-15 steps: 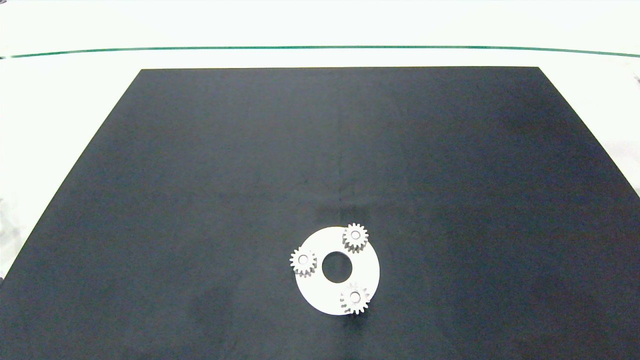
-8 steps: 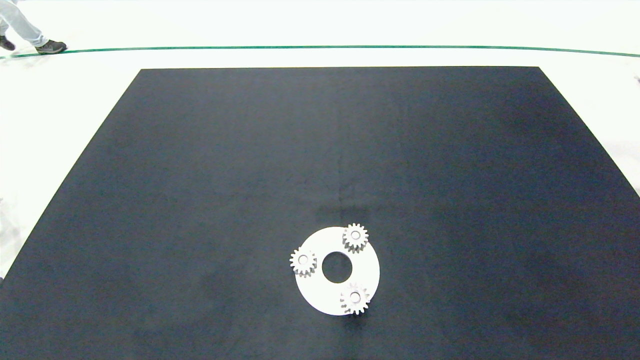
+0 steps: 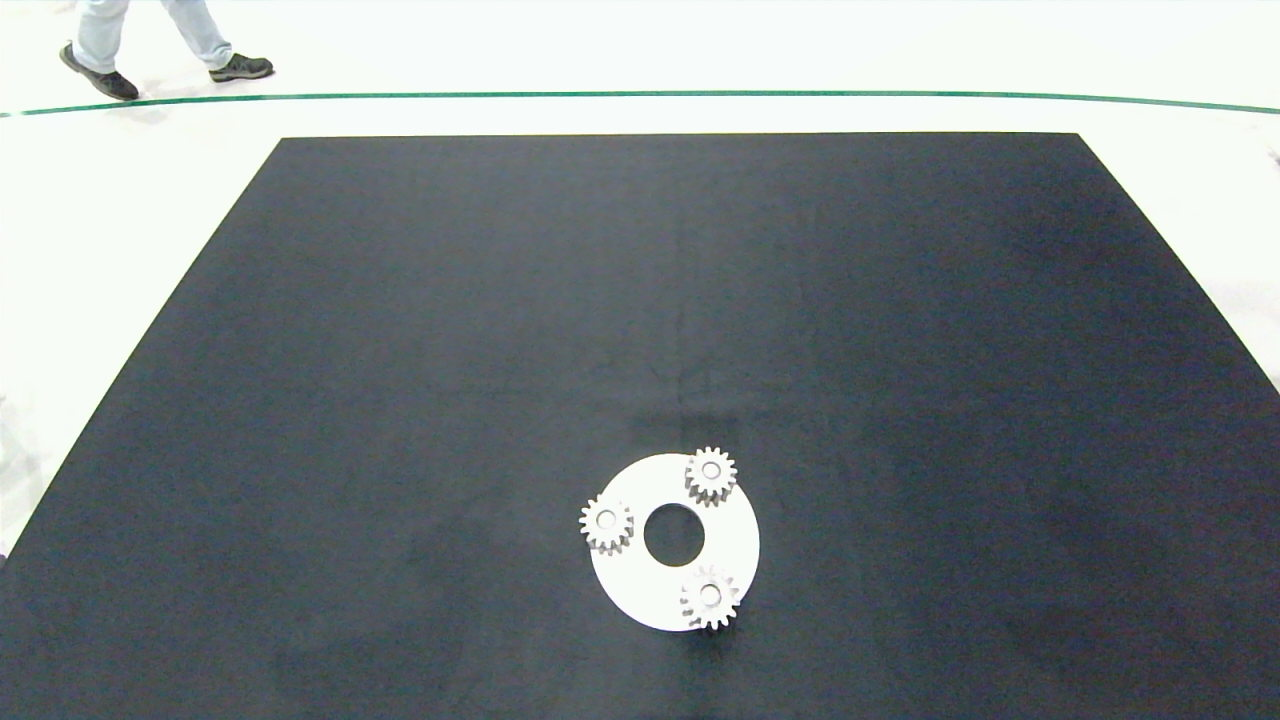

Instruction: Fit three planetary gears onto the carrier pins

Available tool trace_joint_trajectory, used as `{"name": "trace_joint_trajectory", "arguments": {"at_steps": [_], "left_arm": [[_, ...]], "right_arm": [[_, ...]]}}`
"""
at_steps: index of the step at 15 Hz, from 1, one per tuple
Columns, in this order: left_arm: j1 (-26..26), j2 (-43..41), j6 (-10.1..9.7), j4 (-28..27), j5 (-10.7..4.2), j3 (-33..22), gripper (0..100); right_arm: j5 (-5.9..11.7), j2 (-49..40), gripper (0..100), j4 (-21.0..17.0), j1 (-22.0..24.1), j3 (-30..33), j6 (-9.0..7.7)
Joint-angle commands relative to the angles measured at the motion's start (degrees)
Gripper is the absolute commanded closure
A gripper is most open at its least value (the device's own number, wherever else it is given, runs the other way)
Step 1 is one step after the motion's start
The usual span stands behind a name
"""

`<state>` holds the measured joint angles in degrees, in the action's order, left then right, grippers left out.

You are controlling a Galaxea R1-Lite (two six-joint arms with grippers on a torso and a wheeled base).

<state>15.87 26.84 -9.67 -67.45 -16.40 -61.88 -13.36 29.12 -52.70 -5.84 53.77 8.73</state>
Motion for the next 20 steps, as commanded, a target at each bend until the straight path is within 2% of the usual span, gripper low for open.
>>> {"name": "trace_joint_trajectory", "arguments": {"at_steps": [1,5,8,20], "left_arm": [[0.2,0.1,-0.09,-0.4,-0.13,0.0,0],[0.2,0.3,-0.18,-0.1,-0.04,-1.0,0],[0.5,0.0,-1.41,-0.3,0.05,-0.6,0],[0.4,0.3,-1.06,-0.3,-0.21,-0.5,0]], "right_arm": [[-0.09,0.1,0,-0.3,0.0,0.0,0.15],[-0.09,0.6,0,-0.4,0.2,0.1,0.15],[-0.09,0.6,0,-0.6,0.3,0.1,0.24],[-0.09,0.6,0,-0.6,0.4,0.1,0.24]]}}
